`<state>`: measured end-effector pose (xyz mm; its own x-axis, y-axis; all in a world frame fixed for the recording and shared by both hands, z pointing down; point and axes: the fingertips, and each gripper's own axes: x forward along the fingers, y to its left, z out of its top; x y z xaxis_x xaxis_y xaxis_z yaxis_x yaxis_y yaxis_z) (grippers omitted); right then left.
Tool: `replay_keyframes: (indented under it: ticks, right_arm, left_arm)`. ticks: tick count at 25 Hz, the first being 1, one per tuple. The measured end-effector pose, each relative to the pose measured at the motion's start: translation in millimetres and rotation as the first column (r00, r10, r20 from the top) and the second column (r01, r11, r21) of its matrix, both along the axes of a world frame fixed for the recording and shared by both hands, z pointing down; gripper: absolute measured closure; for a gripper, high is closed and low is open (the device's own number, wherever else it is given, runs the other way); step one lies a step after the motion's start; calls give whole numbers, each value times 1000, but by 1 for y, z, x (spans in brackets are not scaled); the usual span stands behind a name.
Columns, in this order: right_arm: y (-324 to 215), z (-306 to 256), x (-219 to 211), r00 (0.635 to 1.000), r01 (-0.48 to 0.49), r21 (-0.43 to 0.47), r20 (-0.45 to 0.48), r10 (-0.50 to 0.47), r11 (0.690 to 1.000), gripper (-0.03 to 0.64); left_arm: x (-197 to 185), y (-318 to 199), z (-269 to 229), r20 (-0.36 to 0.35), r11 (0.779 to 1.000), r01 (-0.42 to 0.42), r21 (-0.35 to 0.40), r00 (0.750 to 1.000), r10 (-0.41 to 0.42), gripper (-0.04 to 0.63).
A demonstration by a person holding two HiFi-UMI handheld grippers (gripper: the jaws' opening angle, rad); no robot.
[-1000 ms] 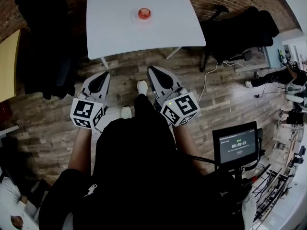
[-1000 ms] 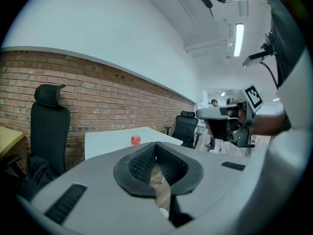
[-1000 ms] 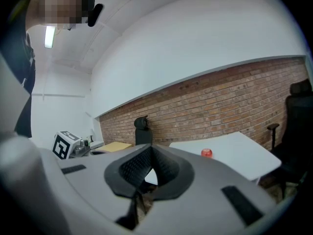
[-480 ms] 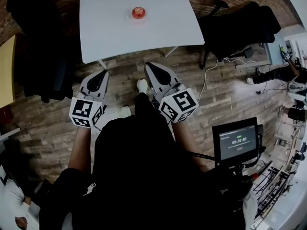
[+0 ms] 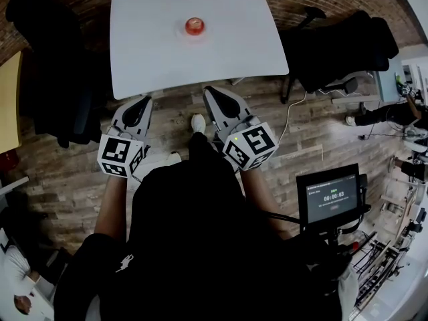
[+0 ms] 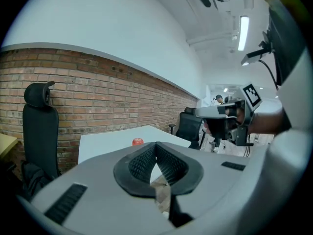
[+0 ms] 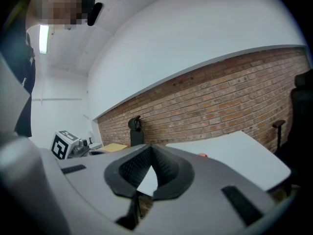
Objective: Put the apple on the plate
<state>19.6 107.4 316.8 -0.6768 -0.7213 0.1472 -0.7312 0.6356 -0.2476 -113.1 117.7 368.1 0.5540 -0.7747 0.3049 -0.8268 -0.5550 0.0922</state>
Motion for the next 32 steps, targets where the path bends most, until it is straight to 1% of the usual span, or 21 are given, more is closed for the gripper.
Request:
replay_keyframes:
  ticks: [5,7,11,13,19,24,26,29,32]
  right_arm:
    - [4,-9,-14,999,31,17,-5,-31,999,617]
    - [0,-9,-15,999,43,17,-3,-43,999,617]
    - [-48,0,1,999,53,-3,13,-53,999,617]
    - [-59,1,4,998,58,-7,22,-57,998,617]
    - [-57,-6,-5,996,83,9,34,-83,997,617]
    - [-114,-1,23,993,109,-11,42,-109,994,617]
    - [-121,-2,23,992,122,-12,38,-122,992,617]
    - [-116,-3,16,989,143,-3,28,-143,990,617]
    - [-130,3,22,986,164,-15,28,-164,986,617]
  left_arm:
    - [-12,6,-12,-3,999,19,31,1000,-19,589]
    - [-11,4,-12,0,999,23,30,1000,-23,588]
    - [6,-39,-3,25,1000,25,-10,999,-25,589]
    - [8,-47,-3,32,999,31,-15,999,-31,589]
    - [-2,-41,-12,47,998,56,5,997,-57,589]
    - [29,-98,-16,51,997,76,22,996,-77,589]
    - [29,-104,-18,49,996,85,32,995,-86,589]
    - [21,-98,-18,49,994,105,36,993,-107,589]
    - [25,-110,-12,51,991,135,22,989,-136,589]
